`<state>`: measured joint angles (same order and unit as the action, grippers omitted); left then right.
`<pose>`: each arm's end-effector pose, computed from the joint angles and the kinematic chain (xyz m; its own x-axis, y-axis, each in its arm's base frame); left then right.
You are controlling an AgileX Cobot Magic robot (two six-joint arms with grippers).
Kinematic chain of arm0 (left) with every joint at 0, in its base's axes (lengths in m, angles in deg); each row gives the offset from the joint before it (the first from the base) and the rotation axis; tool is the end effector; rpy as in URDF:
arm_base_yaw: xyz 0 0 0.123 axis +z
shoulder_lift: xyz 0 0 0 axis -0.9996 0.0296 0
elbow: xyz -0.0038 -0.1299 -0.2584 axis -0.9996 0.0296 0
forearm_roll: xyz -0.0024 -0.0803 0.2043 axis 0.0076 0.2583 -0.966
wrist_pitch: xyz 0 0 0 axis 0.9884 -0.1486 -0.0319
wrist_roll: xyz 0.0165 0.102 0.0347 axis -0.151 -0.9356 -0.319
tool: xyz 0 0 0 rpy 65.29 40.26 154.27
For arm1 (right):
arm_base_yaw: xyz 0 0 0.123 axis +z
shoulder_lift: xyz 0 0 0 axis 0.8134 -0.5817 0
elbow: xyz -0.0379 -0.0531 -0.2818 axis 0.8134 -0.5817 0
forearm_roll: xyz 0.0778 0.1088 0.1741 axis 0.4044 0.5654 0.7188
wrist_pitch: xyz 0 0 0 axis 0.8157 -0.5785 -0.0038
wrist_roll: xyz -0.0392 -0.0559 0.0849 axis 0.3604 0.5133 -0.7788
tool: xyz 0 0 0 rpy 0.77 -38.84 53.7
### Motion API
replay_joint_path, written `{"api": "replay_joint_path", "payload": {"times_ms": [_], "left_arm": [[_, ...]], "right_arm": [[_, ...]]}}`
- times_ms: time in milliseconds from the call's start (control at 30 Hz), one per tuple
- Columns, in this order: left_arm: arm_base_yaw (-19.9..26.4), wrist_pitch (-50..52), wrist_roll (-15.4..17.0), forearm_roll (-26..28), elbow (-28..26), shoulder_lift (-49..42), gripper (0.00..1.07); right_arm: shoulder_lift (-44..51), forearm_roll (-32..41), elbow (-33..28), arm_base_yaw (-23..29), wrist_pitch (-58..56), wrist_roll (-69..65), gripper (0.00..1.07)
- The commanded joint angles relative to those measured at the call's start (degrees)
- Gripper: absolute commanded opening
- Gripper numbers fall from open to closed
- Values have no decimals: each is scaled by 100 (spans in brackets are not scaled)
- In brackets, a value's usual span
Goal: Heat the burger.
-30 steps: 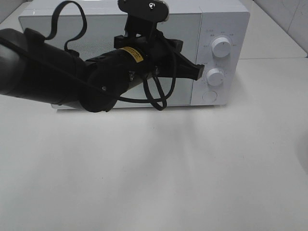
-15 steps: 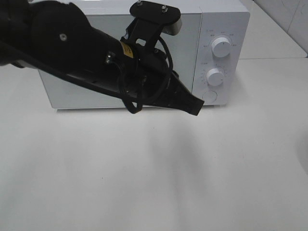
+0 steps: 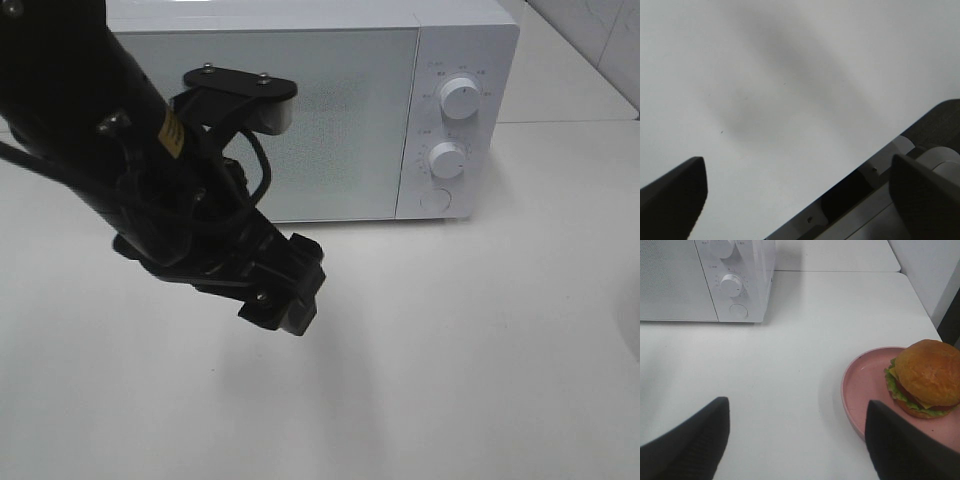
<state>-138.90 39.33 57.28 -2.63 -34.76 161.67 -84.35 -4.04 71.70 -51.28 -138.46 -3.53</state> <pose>0.1812 -0.2304 0.2492 -0.7772 0.5324 -0.3354 0.6012 0.7856 -0.1464 -0.0172 -0.0069 0.2596 -0.3774 -0.0066 -0.9260 0.0001 1.0000 -0.0071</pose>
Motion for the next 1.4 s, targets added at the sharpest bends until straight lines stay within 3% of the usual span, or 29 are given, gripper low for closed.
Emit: {"api": "replay_joint_path", "payload": {"times_ms": [33,133,200,233,267,300,400,433,500,533,600,667,767,867,933,1133,1400], "left_arm": [[372,-504,710,-275,-40,-149,102],[510,-625,670,-269,-34,-189,102],[1020,-1089,218,-160,-34,-413,102],[1020,-1089,218,-160,-34,-413,102],[1180,-1180,17,-74,-34,-487,102],[1501,-1364,-424,103,-34,-619,102],[1667,-1473,-653,235,-34,-693,101],[1988,-1684,-1037,510,-29,-831,101],[2137,-1736,-1169,613,0,-911,101],[2521,-1782,-1387,739,126,-1094,101],[2704,-1793,-1438,728,201,-1175,101],[3317,-1822,-1518,372,642,-1576,101],[3684,-1828,-1696,258,997,-1919,101],[3799,-1828,-1765,269,1117,-2051,101],[4200,-1799,-1908,309,1564,-2544,101],[4773,-1788,-1908,413,2149,-3237,101],[5277,-1788,-1988,407,2521,-4102,101]], "right_arm": [[166,-6,0,0,46,40,74],[166,-6,0,0,46,40,74],[166,-6,0,0,46,40,74],[166,-6,0,0,46,40,74],[166,-6,0,0,46,40,74],[166,-6,0,0,46,40,74],[166,-6,0,0,46,40,74],[166,-6,0,0,46,40,74],[166,-6,0,0,46,40,74],[166,-6,0,0,46,40,74],[166,-6,0,0,46,40,74],[166,-6,0,0,46,40,74],[166,-6,0,0,46,40,74],[166,-6,0,0,46,40,74],[166,-6,0,0,46,40,74],[166,-6,0,0,46,40,74],[166,-6,0,0,46,40,74]]}}
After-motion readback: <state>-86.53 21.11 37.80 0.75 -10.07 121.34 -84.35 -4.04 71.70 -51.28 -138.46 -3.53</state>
